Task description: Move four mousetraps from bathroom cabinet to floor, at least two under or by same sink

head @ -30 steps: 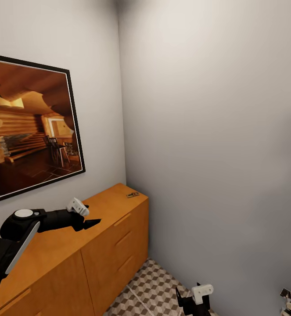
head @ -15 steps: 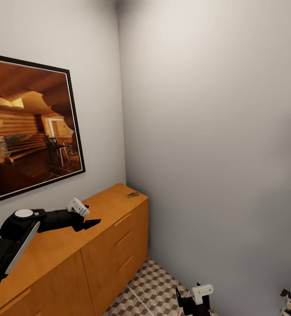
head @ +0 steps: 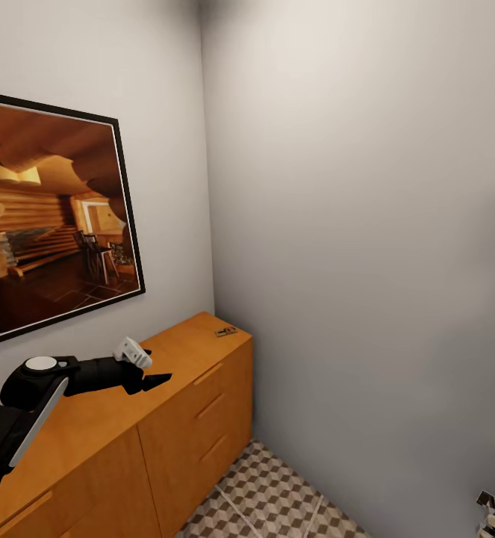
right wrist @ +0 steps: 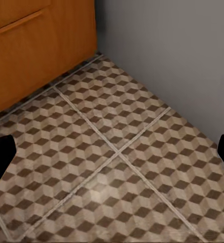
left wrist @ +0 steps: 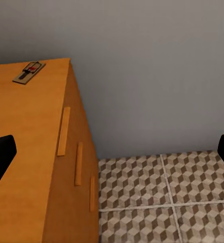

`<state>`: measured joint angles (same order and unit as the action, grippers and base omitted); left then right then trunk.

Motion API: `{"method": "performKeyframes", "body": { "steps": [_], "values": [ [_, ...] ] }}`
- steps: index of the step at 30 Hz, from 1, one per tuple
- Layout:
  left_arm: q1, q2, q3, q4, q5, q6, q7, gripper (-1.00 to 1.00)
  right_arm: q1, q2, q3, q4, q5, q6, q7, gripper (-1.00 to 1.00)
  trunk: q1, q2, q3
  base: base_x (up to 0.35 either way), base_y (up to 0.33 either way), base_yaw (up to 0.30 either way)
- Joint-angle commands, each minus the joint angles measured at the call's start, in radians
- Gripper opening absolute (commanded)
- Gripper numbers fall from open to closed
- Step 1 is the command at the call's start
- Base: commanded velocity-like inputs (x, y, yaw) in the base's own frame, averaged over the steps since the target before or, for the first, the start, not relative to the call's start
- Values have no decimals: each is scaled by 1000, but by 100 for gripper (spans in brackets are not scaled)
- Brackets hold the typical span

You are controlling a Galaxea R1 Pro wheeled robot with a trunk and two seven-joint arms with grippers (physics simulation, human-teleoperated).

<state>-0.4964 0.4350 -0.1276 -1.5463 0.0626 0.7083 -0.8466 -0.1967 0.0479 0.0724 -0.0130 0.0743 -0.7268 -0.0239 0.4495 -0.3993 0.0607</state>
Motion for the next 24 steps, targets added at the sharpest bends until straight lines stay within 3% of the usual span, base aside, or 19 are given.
{"method": "performKeyframes", "body": {
  "steps": [1, 8, 16, 17, 21, 23, 24],
  "values": [
    [-1, 1, -1, 0, 6, 8, 1, 100, 11, 0, 6, 1, -1, -5, -3, 100, 0, -1, 0, 0, 0, 0],
    [-1, 1, 0, -1, 6, 8, 1, 100, 66, 6, 6, 1, -3, 30, -6, 100, 0, -1, 0, 0, 0, 0],
    [-1, 1, -1, 0, 6, 8, 1, 100, 79, 10, 3, 0, -8, 317, 3, 100, 0, -1, 0, 0, 0, 0],
    [-1, 1, -1, 0, 6, 8, 1, 100, 80, 10, 2, 0, -15, 364, 5, 100, 0, -1, 0, 0, 0, 0],
    [-1, 1, -1, 0, 6, 8, 2, 100, 81, 13, 2, 0, -56, 430, 7, 100, 0, -1, 0, 0, 0, 0],
    [-1, 0, -1, -1, 6, 8, 1, 100, 81, 17, 1, -3, -118, 463, 7, 100, 0, -1, 0, 0, 0, 0],
    [-1, 0, -1, -1, 6, 8, 1, 100, 81, 17, 1, -4, -127, 467, 6, 100, 0, -1, 0, 0, 0, 0]
  ]
}}
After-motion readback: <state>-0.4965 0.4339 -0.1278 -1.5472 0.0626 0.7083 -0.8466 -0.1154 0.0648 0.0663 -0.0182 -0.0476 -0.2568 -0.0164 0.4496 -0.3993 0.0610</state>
